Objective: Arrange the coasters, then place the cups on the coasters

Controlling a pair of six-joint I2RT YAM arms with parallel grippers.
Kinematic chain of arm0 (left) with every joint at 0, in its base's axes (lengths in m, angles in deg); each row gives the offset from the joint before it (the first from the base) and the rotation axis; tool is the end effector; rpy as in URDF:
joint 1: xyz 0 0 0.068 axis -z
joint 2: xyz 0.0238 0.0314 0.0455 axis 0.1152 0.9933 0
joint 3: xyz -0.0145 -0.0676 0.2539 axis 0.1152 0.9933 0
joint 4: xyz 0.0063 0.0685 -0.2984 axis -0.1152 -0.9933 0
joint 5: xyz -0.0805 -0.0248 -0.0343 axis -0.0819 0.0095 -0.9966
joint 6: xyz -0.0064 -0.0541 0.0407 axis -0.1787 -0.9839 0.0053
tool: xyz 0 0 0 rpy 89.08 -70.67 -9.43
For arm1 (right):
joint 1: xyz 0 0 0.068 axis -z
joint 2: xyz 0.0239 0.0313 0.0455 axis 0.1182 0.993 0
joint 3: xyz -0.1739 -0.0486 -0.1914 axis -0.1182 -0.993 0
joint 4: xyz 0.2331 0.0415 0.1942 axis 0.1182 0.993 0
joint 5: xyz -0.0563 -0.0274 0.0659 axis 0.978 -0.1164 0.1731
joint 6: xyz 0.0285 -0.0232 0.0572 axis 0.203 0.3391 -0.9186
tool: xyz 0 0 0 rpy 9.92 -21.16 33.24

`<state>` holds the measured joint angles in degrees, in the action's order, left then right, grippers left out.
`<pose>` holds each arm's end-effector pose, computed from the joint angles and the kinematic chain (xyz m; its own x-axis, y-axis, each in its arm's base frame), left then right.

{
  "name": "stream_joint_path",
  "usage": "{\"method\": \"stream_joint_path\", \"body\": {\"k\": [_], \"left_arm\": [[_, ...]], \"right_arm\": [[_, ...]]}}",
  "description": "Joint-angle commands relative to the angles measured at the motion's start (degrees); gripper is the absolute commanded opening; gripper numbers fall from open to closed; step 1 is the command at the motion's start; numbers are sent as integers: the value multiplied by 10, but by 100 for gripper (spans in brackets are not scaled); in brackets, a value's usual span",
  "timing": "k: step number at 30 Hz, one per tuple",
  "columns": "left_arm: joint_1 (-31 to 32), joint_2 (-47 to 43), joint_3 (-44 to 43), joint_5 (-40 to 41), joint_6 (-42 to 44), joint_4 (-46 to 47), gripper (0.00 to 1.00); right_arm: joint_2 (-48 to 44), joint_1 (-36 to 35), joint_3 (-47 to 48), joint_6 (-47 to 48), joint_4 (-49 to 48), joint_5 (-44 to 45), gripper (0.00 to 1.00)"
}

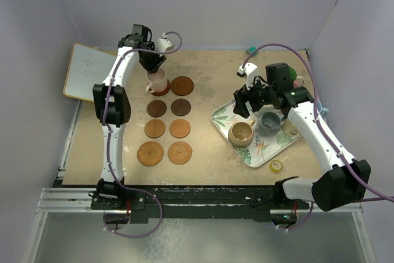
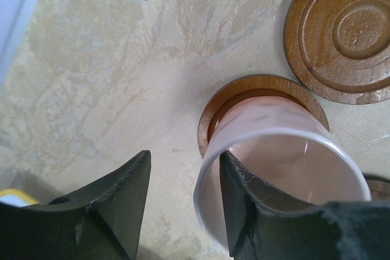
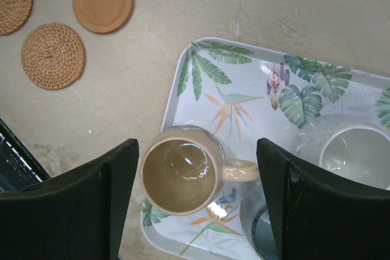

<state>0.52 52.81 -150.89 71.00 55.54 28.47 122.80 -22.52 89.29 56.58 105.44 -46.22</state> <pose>0.5744 -0.0865 0.2049 -0.4680 0.6954 -0.5453 0.7472 0.6409 0.1760 0.3226 0.1150 0.3167 -0.4201 -0.3865 -0.8211 -0.7120 0.7014 0.0340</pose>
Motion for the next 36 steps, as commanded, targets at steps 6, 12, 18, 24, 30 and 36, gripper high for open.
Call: {"method": "stream_joint_path", "body": {"k": [6, 12, 18, 24, 30, 36], "left_arm": [[-3, -183, 87, -6, -36, 67, 55], [-3, -296, 256, -8, -59, 137, 58], [-3, -362, 394, -5, -73, 195, 69], [-3, -369, 479, 7, -87, 242, 74], [-3, -346, 500, 34, -81, 266, 77], [-3, -324, 499, 57, -68, 273, 78]], "right_arm": [[-5, 3, 17, 6, 8, -13, 81], [-9, 3, 18, 6, 10, -12, 81], [-7, 4, 18, 5, 10, -15, 81], [-3, 4, 18, 3, 11, -17, 81], [-4, 5, 18, 4, 10, -16, 81], [-3, 7, 17, 3, 10, -17, 81]]}}
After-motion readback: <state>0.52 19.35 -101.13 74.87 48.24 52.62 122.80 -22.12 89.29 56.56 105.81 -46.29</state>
